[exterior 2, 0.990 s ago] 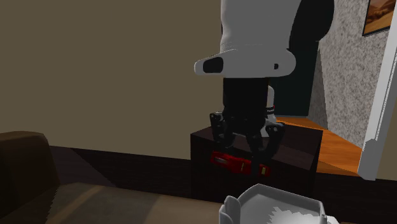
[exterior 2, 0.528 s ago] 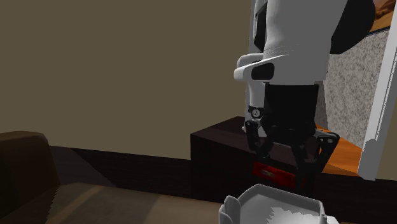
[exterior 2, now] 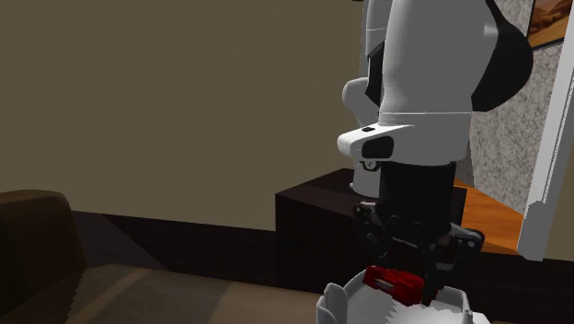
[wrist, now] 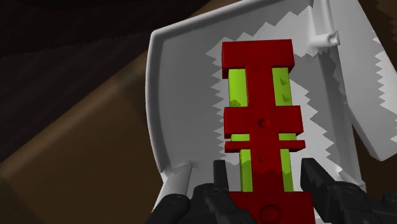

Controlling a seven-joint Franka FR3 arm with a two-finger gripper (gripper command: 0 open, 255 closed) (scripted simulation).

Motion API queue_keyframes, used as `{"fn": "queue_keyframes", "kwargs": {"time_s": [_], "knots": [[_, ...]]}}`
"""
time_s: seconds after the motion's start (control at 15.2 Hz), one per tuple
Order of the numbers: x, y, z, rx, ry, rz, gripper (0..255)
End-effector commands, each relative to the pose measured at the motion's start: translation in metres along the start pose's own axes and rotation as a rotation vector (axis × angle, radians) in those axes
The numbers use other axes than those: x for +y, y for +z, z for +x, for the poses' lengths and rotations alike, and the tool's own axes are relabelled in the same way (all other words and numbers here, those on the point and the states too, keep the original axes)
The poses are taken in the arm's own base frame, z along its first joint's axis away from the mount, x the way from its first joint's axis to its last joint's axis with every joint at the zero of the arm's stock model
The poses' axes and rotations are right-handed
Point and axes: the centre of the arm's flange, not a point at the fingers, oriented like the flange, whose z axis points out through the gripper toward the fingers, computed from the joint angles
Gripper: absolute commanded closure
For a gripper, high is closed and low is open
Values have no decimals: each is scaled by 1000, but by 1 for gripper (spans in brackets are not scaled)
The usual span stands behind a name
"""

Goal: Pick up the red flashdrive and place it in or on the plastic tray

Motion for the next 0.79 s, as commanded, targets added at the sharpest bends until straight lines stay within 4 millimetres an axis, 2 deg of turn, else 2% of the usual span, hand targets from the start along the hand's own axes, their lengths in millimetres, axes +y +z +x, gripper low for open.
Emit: {"fn": "queue_keyframes", "kwargs": {"time_s": [0.0,0.53,0.59,0.73], "knots": [[-1,11,0,1,0,0,255],[-1,15,0,1,0,0,255],[-1,15,0,1,0,0,0],[-1,15,0,1,0,0,0]]}}
